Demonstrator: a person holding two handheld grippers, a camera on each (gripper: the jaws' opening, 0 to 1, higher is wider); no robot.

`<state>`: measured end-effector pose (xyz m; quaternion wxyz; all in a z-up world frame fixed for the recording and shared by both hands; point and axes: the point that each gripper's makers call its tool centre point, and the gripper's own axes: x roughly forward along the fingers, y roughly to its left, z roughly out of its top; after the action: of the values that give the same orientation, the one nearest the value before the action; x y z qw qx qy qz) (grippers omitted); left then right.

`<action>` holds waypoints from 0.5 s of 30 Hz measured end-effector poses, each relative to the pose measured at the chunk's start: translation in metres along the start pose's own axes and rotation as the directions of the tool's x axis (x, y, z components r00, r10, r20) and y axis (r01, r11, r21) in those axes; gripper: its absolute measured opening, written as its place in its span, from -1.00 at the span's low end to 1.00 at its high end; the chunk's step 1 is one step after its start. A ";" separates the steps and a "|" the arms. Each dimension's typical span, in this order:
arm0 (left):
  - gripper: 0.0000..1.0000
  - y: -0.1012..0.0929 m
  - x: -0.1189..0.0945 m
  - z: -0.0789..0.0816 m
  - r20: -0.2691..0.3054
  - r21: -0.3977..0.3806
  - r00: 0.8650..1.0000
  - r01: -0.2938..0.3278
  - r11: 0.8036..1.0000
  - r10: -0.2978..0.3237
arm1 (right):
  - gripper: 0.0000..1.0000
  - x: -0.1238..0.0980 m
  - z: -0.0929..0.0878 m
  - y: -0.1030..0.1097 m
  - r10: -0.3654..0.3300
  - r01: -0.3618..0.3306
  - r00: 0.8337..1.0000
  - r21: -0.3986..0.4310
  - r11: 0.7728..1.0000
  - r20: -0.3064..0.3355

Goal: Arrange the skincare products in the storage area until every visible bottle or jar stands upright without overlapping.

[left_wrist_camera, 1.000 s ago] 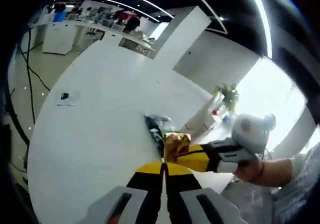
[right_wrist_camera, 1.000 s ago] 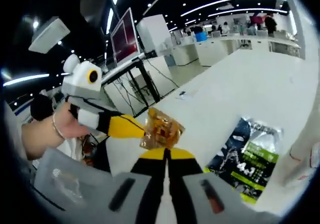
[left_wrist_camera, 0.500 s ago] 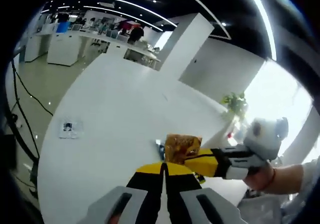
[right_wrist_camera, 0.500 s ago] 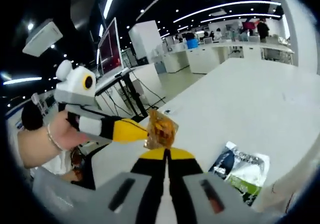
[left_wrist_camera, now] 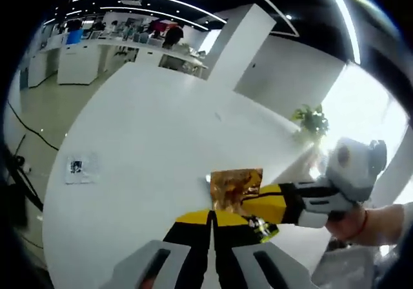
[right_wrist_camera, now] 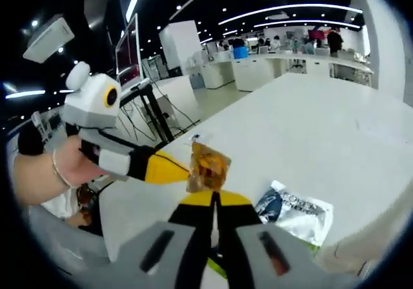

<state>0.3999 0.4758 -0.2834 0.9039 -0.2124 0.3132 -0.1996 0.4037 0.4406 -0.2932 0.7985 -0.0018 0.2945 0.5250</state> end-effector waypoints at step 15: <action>-0.98 0.017 0.053 0.022 -0.006 0.021 0.999 -0.053 0.998 0.053 | -0.96 0.016 0.019 -0.059 -0.120 0.120 0.992 0.002 0.993 0.041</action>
<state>0.4567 0.4696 -0.3025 0.9100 -0.1938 0.3196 -0.1794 0.4669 0.4337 -0.3036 0.8346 -0.0090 0.2775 0.4759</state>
